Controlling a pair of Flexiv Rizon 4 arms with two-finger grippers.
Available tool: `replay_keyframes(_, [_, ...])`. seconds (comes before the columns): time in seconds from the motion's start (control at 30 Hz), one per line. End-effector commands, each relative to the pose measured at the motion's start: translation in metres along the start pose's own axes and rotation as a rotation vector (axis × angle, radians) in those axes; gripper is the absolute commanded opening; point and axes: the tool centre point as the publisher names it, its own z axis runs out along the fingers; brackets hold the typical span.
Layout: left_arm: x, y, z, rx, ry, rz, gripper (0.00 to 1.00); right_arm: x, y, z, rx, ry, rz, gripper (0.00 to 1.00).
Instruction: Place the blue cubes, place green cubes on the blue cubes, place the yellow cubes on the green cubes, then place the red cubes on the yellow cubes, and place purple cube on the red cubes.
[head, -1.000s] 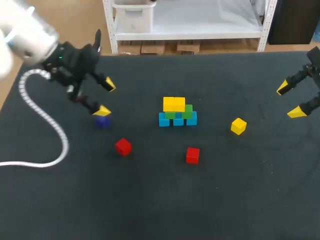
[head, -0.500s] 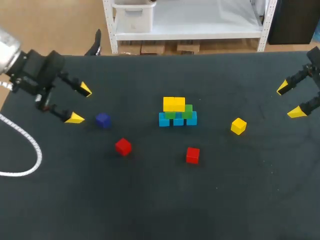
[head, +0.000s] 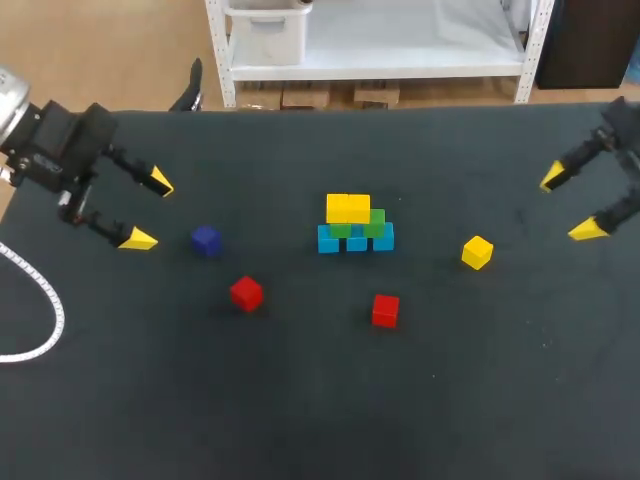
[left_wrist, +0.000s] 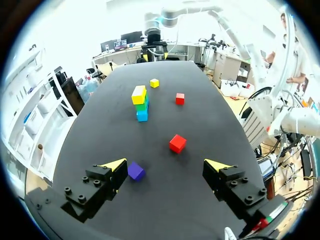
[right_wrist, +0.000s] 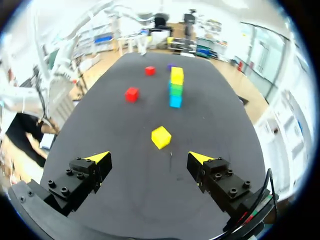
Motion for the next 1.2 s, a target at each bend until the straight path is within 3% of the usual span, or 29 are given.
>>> replay_keyframes(0.03, [0.001,0.001,-0.001,0.002,-0.002,0.003,1.0,-0.022,-0.008,0.024,-0.103,0.143,-0.21,1.0])
replay_keyframes(0.17, [0.001,0.001,-0.001,0.002,-0.002,0.003,1.0,-0.031,-0.011,0.044,-0.197,0.176,-0.353,1.0])
replay_keyframes(0.63, [0.001,0.001,-0.001,0.002,-0.002,0.003,1.0,-0.019,-0.023,0.089,-0.383,0.2,-0.521,1.0])
replay_keyframes(0.83, [0.001,0.001,-0.001,0.002,-0.002,0.003,1.0,-0.012,-0.028,0.099,-0.388,0.192,-0.532,1.0])
replay_keyframes(1.2, [0.001,0.001,-0.001,0.002,-0.002,0.003,1.0,0.001,-0.037,0.106,-0.319,0.147,-0.497,1.0])
